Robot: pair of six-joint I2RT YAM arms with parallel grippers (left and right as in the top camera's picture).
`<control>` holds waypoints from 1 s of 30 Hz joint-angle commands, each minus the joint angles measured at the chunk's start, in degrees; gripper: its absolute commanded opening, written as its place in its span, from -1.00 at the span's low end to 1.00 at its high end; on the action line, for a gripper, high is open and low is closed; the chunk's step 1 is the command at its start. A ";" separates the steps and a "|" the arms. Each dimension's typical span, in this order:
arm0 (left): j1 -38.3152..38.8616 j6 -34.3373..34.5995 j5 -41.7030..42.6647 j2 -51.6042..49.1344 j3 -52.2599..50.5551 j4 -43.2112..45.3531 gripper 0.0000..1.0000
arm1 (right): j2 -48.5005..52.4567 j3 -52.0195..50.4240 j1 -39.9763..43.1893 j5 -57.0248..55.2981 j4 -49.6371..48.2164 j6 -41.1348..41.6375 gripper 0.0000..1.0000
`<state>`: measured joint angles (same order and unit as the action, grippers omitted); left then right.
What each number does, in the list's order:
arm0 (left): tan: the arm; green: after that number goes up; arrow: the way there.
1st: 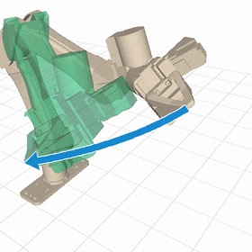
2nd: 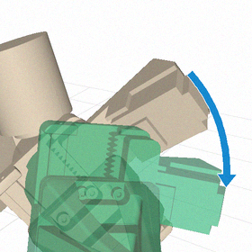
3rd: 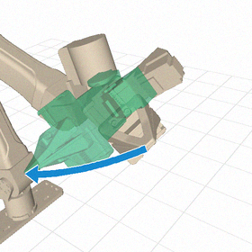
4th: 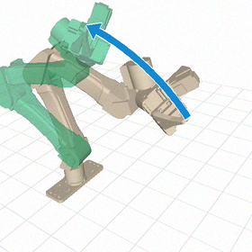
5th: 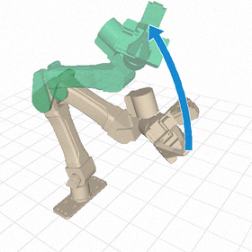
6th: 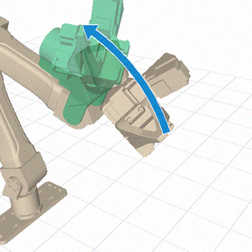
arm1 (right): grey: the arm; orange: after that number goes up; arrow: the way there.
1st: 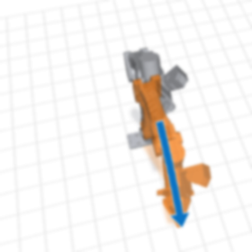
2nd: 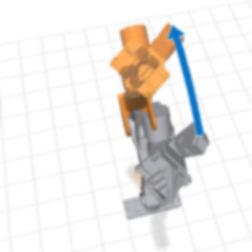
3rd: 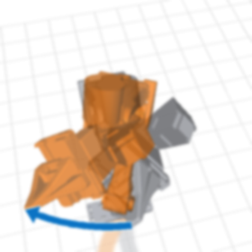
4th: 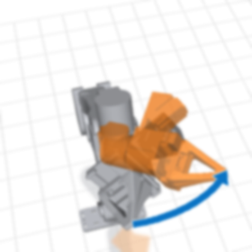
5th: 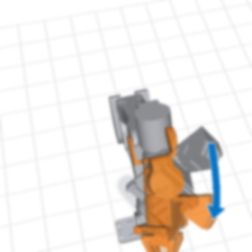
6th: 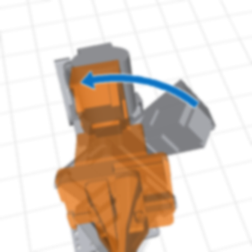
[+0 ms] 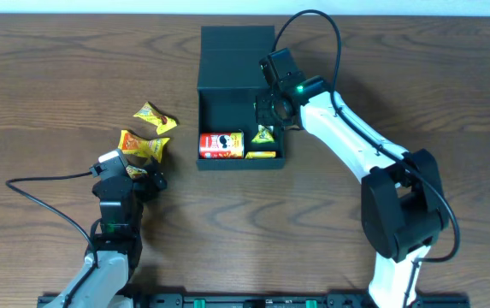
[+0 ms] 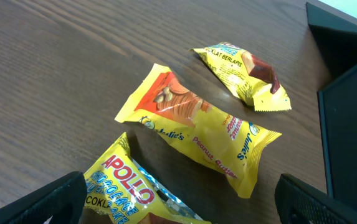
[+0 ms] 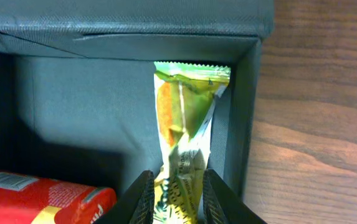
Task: Pack container
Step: 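Lower the green packet upright into the box and release, then grasp the yellow Apollo packet with the left gripper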
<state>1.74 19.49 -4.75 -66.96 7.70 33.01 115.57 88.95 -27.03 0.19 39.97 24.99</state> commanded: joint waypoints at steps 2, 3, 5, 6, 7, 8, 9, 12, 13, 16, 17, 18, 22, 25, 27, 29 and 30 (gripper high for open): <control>0.28 -0.17 -0.92 0.39 1.49 0.28 0.94 | -6.43 4.81 -0.44 -2.27 4.48 -3.65 -0.43; 0.28 -0.22 -0.44 0.48 1.62 0.28 0.95 | -8.74 5.05 -0.44 -3.72 5.62 -3.91 -0.41; 0.35 -0.28 1.16 0.68 2.14 0.24 0.95 | -13.31 5.05 -0.42 -7.08 7.61 -3.87 -0.27; 0.57 -0.68 1.73 0.76 2.49 0.24 0.96 | -15.19 5.03 -0.37 -8.59 8.48 -3.87 -0.22; 0.96 -0.92 1.73 0.76 2.91 0.22 0.96 | -17.16 5.03 -0.33 -10.05 9.38 -3.87 -0.16; 1.55 -1.70 1.31 0.76 3.39 0.15 0.96 | -19.15 5.03 -0.17 -11.61 10.51 -3.85 -0.11; 1.99 -1.97 0.70 0.76 3.74 0.09 0.96 | -20.55 5.01 -0.07 -12.52 11.32 -3.87 -0.08; 3.54 -2.29 -2.78 0.76 5.16 -0.22 0.95 | -23.78 4.96 0.57 -14.78 13.46 -3.85 0.01; 3.93 -2.80 -2.67 0.76 5.66 -0.28 0.95 | -23.91 4.94 0.79 -15.02 13.77 -3.85 0.05; 5.99 -2.38 -2.99 0.76 8.35 -2.84 0.96 | -23.63 4.20 1.92 -15.19 13.33 -3.82 0.11; 6.73 -1.33 -4.07 0.76 9.57 -3.65 0.97 | -23.45 3.80 2.49 -15.19 12.83 -3.78 0.15; 7.32 -0.46 -5.20 0.74 10.69 -4.20 0.97 | -23.26 3.41 3.19 -15.19 12.28 -3.48 0.21; 8.57 0.24 -6.32 0.26 18.67 -6.88 0.94 | -22.64 1.57 7.37 -13.64 10.64 -2.49 0.30; 8.55 0.26 -5.70 -2.56 24.52 -7.72 0.92 | -22.64 -0.61 10.29 -11.10 8.66 -2.49 0.33; 8.55 0.72 -5.68 -6.27 28.04 -7.65 0.92 | -22.64 -1.97 11.87 -9.62 7.85 -2.51 0.33; 8.44 2.93 -4.50 -11.52 31.85 -7.56 0.92 | -22.64 -3.30 12.98 -8.90 6.86 -2.49 0.36; 8.41 3.96 -3.23 -14.88 34.14 -7.52 0.92 | -22.64 -4.02 13.49 -8.90 6.29 -2.47 0.36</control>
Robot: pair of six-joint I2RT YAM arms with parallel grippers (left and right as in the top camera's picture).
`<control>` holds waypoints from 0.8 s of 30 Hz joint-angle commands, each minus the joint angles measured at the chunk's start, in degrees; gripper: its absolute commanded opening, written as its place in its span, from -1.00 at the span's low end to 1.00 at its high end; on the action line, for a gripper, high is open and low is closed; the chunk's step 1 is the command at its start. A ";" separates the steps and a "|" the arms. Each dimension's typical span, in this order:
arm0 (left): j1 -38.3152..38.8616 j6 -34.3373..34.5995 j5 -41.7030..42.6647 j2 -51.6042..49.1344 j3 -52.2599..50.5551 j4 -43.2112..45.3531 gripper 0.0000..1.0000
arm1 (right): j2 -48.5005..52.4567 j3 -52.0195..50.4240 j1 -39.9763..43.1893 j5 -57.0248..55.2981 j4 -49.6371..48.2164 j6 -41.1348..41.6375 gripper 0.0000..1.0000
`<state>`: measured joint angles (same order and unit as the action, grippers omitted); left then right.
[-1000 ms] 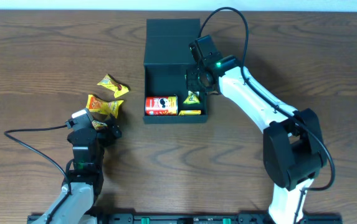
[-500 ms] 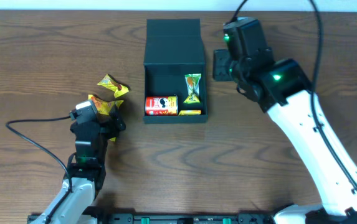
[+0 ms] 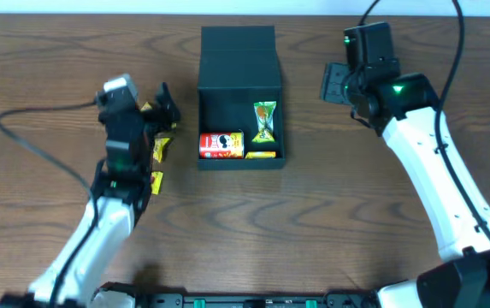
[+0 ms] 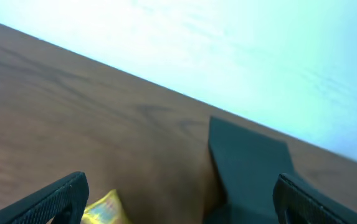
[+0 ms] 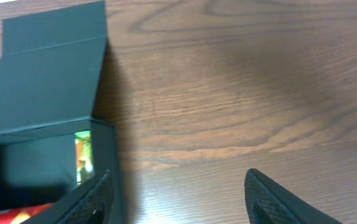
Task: Pack container
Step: 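Grasp the yellow Apollo packet with the left gripper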
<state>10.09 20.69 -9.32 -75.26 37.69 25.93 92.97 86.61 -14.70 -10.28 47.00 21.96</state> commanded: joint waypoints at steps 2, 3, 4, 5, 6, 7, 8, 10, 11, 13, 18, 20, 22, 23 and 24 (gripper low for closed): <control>0.07 5.18 1.86 -11.41 7.72 -0.72 0.92 | -0.04 -2.01 1.55 1.60 -0.83 0.55 0.38; 0.09 6.62 1.86 -13.60 9.46 -1.36 0.96 | -0.04 -2.01 1.62 1.55 -0.72 0.55 0.40; 0.07 8.35 1.33 -15.98 11.43 -2.14 0.98 | -0.04 -2.03 1.66 1.55 -0.70 0.52 0.41; 0.07 10.19 0.59 -18.99 14.08 -3.87 1.00 | -0.04 -2.01 1.66 1.57 -0.70 0.55 0.44; 0.07 11.61 -0.68 -21.42 16.70 -6.95 1.00 | -0.04 -2.01 1.66 1.57 -0.70 0.55 0.46; 0.07 12.37 -1.64 -23.19 18.78 -9.77 1.00 | -0.04 -2.01 1.66 1.60 -0.70 0.57 0.46; 0.07 12.57 -2.01 -24.96 21.18 -13.22 0.90 | -0.04 -2.01 1.66 1.79 -0.70 0.59 0.48; 0.07 13.68 -3.98 -27.36 24.81 -18.93 0.83 | -0.04 -2.01 1.64 2.01 -0.70 0.74 0.49; 0.07 15.06 -6.01 -28.61 27.04 -22.62 0.77 | -0.04 -2.01 1.64 2.27 -0.68 0.74 0.50; 0.07 18.21 -8.85 -29.68 29.83 -27.89 0.71 | -0.04 -2.01 1.64 2.49 -0.44 0.74 0.50; -0.09 26.97 -10.08 -29.77 31.85 -36.76 0.79 | -0.04 -2.01 1.60 3.15 0.07 0.74 0.56; -0.09 28.72 -9.18 -29.88 31.85 -39.67 0.79 | -0.04 -2.01 1.53 3.26 0.13 0.74 0.57; -0.11 31.12 -7.98 -30.10 31.85 -43.15 0.72 | -0.04 -2.01 1.55 3.26 0.13 0.74 0.59; -0.11 31.91 -7.32 -30.32 31.85 -44.24 0.70 | -0.04 -2.01 1.55 3.26 0.13 0.74 0.60; -0.09 31.91 -6.32 -30.53 31.85 -44.96 0.68 | -0.04 -2.01 1.55 3.28 0.11 0.76 0.61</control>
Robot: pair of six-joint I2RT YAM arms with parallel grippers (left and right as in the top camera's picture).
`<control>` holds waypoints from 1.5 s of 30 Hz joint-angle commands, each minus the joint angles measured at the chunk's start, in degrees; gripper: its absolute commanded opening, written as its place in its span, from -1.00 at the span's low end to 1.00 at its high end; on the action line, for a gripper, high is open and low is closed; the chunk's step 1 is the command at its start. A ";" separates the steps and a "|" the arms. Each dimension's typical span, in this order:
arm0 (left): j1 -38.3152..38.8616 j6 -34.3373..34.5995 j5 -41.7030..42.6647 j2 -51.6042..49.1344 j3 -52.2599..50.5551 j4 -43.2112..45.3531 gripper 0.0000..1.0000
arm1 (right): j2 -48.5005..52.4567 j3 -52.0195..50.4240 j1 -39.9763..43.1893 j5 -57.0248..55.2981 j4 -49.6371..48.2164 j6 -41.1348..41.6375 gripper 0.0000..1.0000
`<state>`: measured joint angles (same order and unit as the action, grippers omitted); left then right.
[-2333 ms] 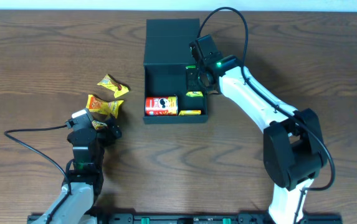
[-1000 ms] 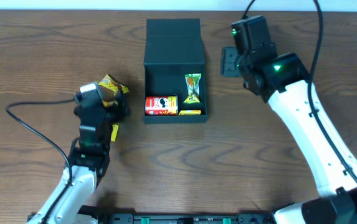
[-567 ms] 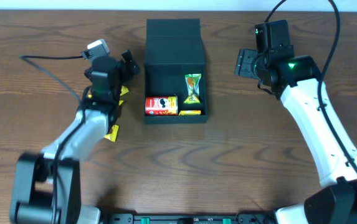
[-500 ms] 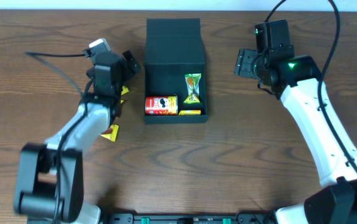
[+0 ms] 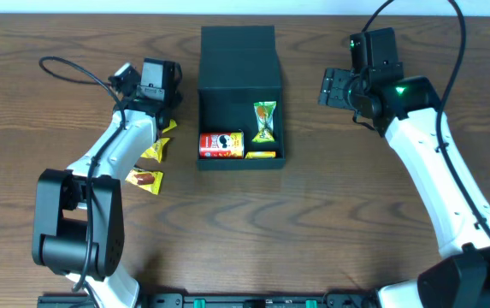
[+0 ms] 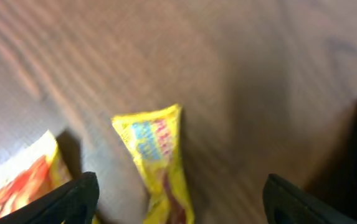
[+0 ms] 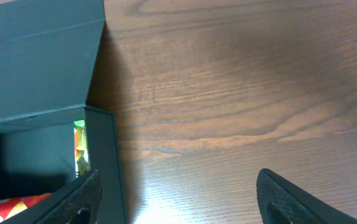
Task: Pack container
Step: 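Grasp the yellow Apollo packet with the left gripper, then carry the Apollo packet into the box with the left gripper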
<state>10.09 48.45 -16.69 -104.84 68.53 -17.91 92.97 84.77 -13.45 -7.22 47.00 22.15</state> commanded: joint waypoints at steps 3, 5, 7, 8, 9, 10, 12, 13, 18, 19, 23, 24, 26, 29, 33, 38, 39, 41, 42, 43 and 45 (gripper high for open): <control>-0.09 4.13 3.80 -1.27 1.01 -1.31 0.64 | -0.04 -0.17 0.31 0.22 0.24 0.81 0.62; -0.09 4.15 4.83 -1.73 1.01 -1.09 0.59 | -0.04 -0.17 0.31 0.20 0.61 1.01 0.62; -0.11 4.09 6.12 -2.75 1.01 -1.14 0.43 | -0.04 -0.20 0.28 0.24 0.61 1.01 0.63; -0.11 4.11 6.21 -3.23 1.01 -1.18 0.39 | -0.04 -0.17 0.28 0.24 0.61 1.01 0.63; -0.09 4.11 6.21 -3.69 1.01 -1.11 0.36 | -0.04 -0.20 0.28 0.24 0.61 1.01 0.64; -0.09 4.11 6.21 -4.13 1.01 -0.92 0.33 | -0.04 -0.17 0.31 0.22 0.61 0.98 0.64; -0.09 4.11 6.21 -4.33 1.01 -0.39 0.22 | -0.04 -0.17 0.31 0.20 0.70 0.98 0.64; -0.09 4.11 6.21 -4.46 1.01 -0.26 0.22 | -0.04 -0.20 0.31 0.20 0.74 0.98 0.65; -0.13 4.07 6.10 -5.81 1.01 -0.87 0.15 | -0.04 -0.17 0.28 0.24 0.66 1.05 0.66; -0.22 4.09 6.19 -6.21 1.01 -0.68 0.10 | -0.04 -0.20 0.28 0.22 0.76 1.03 0.65; -0.39 4.07 6.45 -6.80 1.01 0.68 -0.21 | -0.04 -0.17 0.31 0.20 1.18 0.98 0.65; -0.42 4.04 6.45 -6.80 1.01 0.92 -0.28 | -0.04 -0.20 0.31 0.17 1.18 0.98 0.65; -0.44 3.56 6.12 -6.80 1.01 1.27 -0.34 | -0.04 -0.17 0.31 0.20 1.14 0.98 0.65; -0.42 1.75 5.75 -6.80 1.01 1.57 -0.45 | -0.04 -0.17 0.31 0.20 1.14 0.98 0.65; -0.42 -1.16 5.46 -6.80 1.01 1.92 -0.67 | -0.04 -0.20 0.31 0.20 1.11 0.98 0.66; -0.42 -5.22 4.04 -6.73 1.25 2.56 -0.89 | -0.04 -0.20 0.31 0.13 0.87 0.98 0.68; -0.42 -6.40 4.04 -6.69 1.60 2.60 -0.88 | -0.04 -0.17 0.31 -0.07 0.76 0.98 0.68; -0.42 -9.31 4.07 -6.23 2.67 2.51 -0.89 | -0.04 -0.17 0.33 -1.14 0.39 0.96 0.72; -0.39 -10.71 4.04 -5.86 3.13 2.45 -0.89 | -0.04 -0.17 0.33 -1.92 0.17 0.96 0.73; -0.31 -12.02 3.96 -5.20 3.69 2.16 -0.88 | -0.04 -0.17 0.46 -3.10 -0.26 0.98 0.78; -0.02 -13.92 3.04 -2.73 4.87 0.76 -0.89 | -0.04 -0.17 1.29 -4.37 -0.98 0.94 0.94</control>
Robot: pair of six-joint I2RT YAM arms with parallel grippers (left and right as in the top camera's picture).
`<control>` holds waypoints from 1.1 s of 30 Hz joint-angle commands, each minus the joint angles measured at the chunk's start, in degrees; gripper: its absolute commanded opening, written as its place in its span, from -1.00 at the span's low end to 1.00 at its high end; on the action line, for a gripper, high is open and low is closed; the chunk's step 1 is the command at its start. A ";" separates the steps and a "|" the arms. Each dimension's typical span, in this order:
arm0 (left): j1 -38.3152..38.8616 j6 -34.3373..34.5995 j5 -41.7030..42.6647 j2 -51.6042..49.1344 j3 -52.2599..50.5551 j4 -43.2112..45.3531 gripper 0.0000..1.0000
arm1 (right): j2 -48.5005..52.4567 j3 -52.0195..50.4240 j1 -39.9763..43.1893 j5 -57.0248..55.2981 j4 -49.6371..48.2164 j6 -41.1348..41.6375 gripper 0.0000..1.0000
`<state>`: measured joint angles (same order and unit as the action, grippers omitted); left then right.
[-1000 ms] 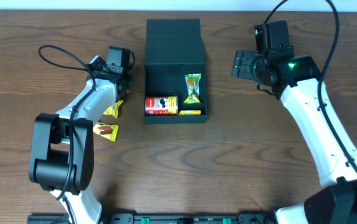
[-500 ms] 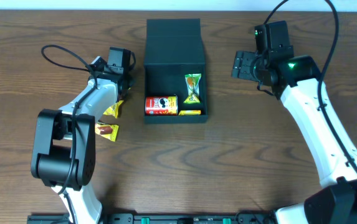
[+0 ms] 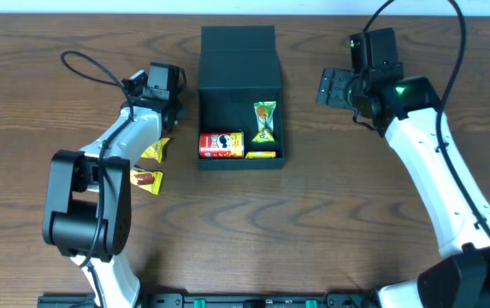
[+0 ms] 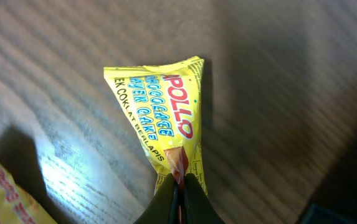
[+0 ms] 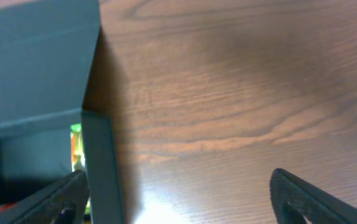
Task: Pack container
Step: 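Carry the Apollo packet into the box with the left gripper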
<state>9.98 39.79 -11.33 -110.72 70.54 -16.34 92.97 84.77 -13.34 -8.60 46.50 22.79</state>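
Observation:
A yellow Apollo cake packet (image 4: pixel 159 118) lies on the wooden table, and my left gripper (image 4: pixel 179 194) is shut on its near sealed end. From overhead, the left gripper (image 3: pixel 161 104) sits just left of the black box (image 3: pixel 203 103); the packet is hidden under it. The box holds a red packet (image 3: pixel 221 145), a green packet (image 3: pixel 264 121) leaning on its right wall, and a yellow bar (image 3: pixel 262 155). My right gripper (image 3: pixel 332 88) hangs open to the right of the box, with wide-spread fingers (image 5: pixel 299 196) and nothing between them.
Two more snack packets lie left of the box: a yellow peanut one (image 3: pixel 153 151) and a smaller one (image 3: pixel 148 179). The box lid (image 3: pixel 238 53) lies folded back behind the box. The left arm's cable (image 3: pixel 91 67) loops over the table at the far left.
My left gripper, open over the Apollo packet before, is now lower and shut on the packet's end. The right gripper has hardly shifted and stays open.
First my right gripper was shut on the green packet inside the box, with the left open by the near packets. Then the right was open beside the box, the green packet left inside, and the left had moved up. The left stood open over the Apollo packet, now grips it.

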 commanded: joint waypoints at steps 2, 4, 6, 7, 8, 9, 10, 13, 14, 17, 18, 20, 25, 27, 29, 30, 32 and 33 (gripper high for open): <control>0.63 -7.10 -3.74 6.32 3.19 -1.70 -0.89 | -0.04 -0.17 2.80 -3.19 -0.63 0.28 0.98; 1.73 -10.01 -4.20 10.23 3.19 -2.84 -0.89 | -0.04 -0.17 5.29 -2.51 -0.59 -0.02 0.98; 3.37 -12.94 -4.22 13.79 3.17 -4.26 -0.89 | -0.04 -0.17 8.17 0.79 -0.61 -2.54 0.99; 4.48 -14.14 -4.44 15.34 3.17 -4.94 -0.89 | -0.04 -0.17 10.01 3.72 -0.61 -3.76 0.98; 5.99 -15.67 -4.52 16.92 3.17 -5.57 -0.88 | -0.04 -0.17 11.98 7.37 -0.44 -4.94 0.98; 7.85 -16.83 -4.83 18.29 3.17 -6.23 -0.89 | -0.04 -0.17 14.01 11.13 -0.17 -6.05 0.98; 10.56 -18.05 -5.88 19.61 3.17 -6.93 -0.88 | -0.04 -0.17 16.74 15.54 0.46 -7.04 0.99; 16.02 -19.23 -6.67 20.39 3.04 -7.87 -0.88 | -0.04 -0.17 20.90 20.35 2.01 -8.72 0.99; 17.51 -19.67 -6.69 20.20 2.67 -7.93 -0.88 | -0.04 -0.17 21.97 21.24 2.71 -9.29 0.99; 21.16 -28.83 -7.08 18.38 -0.44 -3.80 -0.88 | -0.04 -0.17 24.92 23.41 5.27 -11.56 0.98; 21.68 -32.30 -7.02 17.57 -1.46 -2.05 -0.88 | -0.04 -0.17 25.44 24.02 5.73 -12.28 0.98; 21.75 -35.10 -5.35 16.22 -1.81 -0.22 -0.89 | -0.04 -0.17 25.88 24.85 5.97 -12.39 0.99; 20.52 -44.17 9.77 12.26 -1.81 4.59 -0.88 | -0.04 -0.17 25.44 26.97 5.62 -12.61 0.99; 20.52 -44.13 10.36 10.58 -1.81 5.84 -0.88 | -0.04 -0.17 25.29 27.08 5.35 -12.59 0.98; 20.72 -44.11 10.71 9.27 -1.81 6.84 -0.88 | -0.04 -0.17 25.27 27.06 5.31 -12.59 0.99; 20.81 -44.04 10.91 8.79 -1.81 7.43 -0.88 | -0.04 -0.17 25.27 27.08 5.31 -12.59 0.99; 20.83 -41.46 10.97 8.37 -1.81 8.11 -0.88 | -0.04 -0.17 25.27 27.06 5.31 -12.59 0.99; 20.83 -38.95 10.97 8.28 -1.81 8.57 -0.88 | -0.04 -0.17 25.27 27.06 5.31 -12.59 0.99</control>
<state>30.87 -1.50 -1.87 -101.93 69.06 -8.56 92.97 84.77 12.14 17.47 51.92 11.27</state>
